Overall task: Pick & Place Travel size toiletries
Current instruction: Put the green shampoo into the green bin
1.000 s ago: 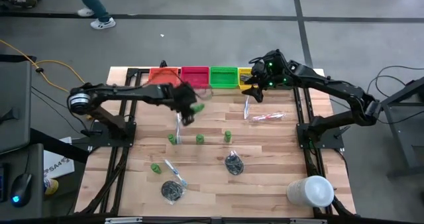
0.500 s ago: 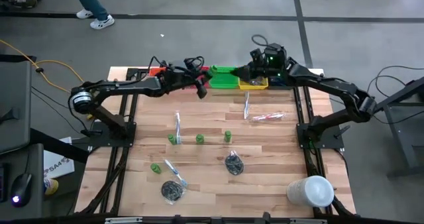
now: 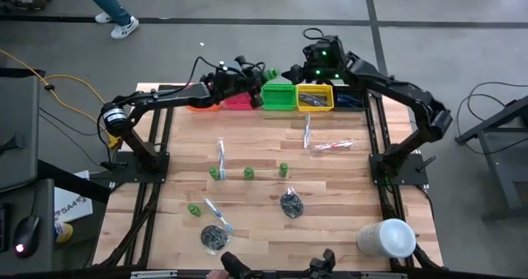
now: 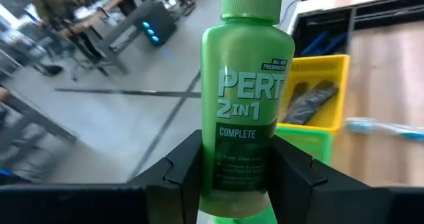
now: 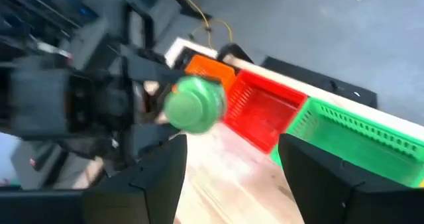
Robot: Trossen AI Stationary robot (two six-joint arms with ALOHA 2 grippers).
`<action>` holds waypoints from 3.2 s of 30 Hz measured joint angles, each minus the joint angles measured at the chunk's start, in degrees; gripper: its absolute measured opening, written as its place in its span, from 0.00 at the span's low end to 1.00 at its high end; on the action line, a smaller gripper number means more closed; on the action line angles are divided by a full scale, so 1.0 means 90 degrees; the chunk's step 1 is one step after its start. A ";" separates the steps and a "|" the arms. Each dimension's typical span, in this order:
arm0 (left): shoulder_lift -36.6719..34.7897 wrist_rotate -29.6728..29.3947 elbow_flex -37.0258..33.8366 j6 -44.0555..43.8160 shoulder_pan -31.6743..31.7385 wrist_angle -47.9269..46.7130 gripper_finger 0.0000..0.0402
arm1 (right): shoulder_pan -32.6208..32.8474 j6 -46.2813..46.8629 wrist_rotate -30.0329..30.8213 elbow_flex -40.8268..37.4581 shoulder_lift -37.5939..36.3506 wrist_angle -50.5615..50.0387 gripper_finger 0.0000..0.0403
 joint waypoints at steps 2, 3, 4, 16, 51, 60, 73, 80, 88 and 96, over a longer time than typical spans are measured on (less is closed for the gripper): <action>-0.0002 -0.0128 0.0060 0.0321 -0.0011 -0.0021 0.30 | 0.0006 -0.0138 0.0042 0.0268 0.0068 -0.0410 0.59; -0.0005 -0.0129 0.0070 0.0437 -0.0012 -0.0024 0.30 | 0.0011 -0.0152 0.0114 0.0371 0.0076 -0.0486 0.59; -0.0005 -0.0129 0.0073 0.0536 -0.0015 -0.0034 0.29 | 0.0024 -0.0163 0.0198 0.0450 0.0074 -0.0480 0.61; -0.0005 -0.0153 0.0080 0.0889 -0.0012 -0.0297 0.30 | 0.0389 -0.0288 0.0625 0.0625 0.0368 -0.0157 0.82; -0.0010 -0.0038 0.0080 0.0886 -0.0017 -0.0507 0.31 | 0.0552 -0.1212 0.0476 0.0623 0.1173 0.0407 0.27; -0.0010 -0.0089 0.0078 0.1030 -0.0019 -0.0498 0.47 | 0.0550 -0.1305 0.0401 0.0623 0.1173 0.0422 0.23; -0.0144 -0.1395 0.0076 0.1421 -0.0010 -0.0692 0.70 | 0.0065 -0.0758 0.0758 0.0623 0.1157 -0.0097 0.23; -0.0368 -0.1748 0.0073 0.0843 0.0188 -0.0860 0.70 | -0.0370 -0.0588 0.1109 0.0623 0.1142 -0.0848 0.23; -0.0657 -0.1761 0.0073 0.0670 0.0599 -0.0974 0.70 | -0.0304 -0.0615 0.1341 0.1067 0.1173 -0.1357 0.23; -0.0930 -0.1752 0.0073 0.0629 0.0970 -0.0984 0.70 | -0.0130 -0.0885 0.1890 0.2512 0.2158 -0.2660 0.23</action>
